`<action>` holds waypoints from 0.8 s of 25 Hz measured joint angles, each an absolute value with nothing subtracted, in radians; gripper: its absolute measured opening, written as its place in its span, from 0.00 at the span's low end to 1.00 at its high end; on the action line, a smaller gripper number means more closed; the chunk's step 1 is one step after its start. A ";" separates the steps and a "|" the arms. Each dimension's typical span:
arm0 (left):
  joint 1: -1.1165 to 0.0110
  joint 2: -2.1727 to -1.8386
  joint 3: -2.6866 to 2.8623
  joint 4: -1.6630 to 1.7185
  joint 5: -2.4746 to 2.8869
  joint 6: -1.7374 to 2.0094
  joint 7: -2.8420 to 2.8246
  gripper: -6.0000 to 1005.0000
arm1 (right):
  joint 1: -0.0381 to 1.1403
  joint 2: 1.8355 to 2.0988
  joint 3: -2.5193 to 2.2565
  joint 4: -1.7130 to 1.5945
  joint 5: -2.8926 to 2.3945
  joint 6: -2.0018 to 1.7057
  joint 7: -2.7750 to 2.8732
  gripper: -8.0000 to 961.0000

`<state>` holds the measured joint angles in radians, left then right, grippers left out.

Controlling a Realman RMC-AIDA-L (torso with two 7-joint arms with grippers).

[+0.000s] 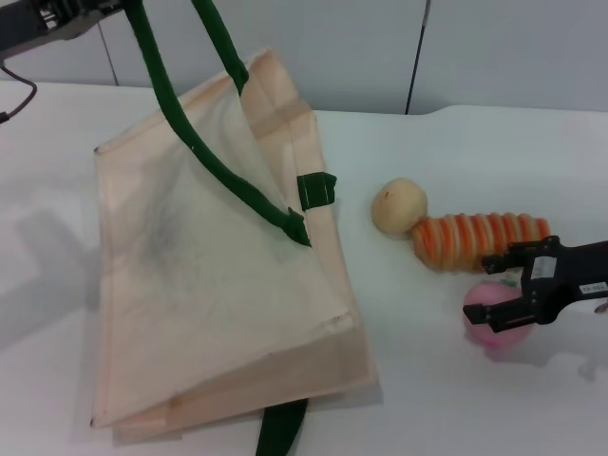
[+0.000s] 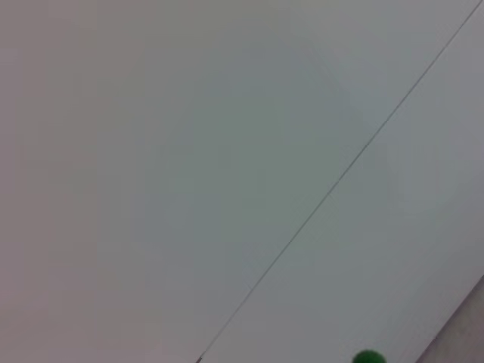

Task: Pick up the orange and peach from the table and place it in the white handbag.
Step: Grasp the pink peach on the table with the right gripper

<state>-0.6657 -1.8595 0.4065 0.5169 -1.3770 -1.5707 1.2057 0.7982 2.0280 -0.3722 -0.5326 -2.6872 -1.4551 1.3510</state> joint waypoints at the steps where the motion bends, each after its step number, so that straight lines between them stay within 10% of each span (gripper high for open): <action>1: -0.666 -1.859 0.406 0.517 -1.377 -1.571 1.205 0.12 | 0.799 2.028 -0.371 -0.535 -2.689 -1.454 1.353 0.93; 20: -0.653 -1.853 0.406 0.517 -1.383 -1.571 1.204 0.13 | 0.786 2.032 -0.370 -0.589 -2.802 -1.462 1.430 0.92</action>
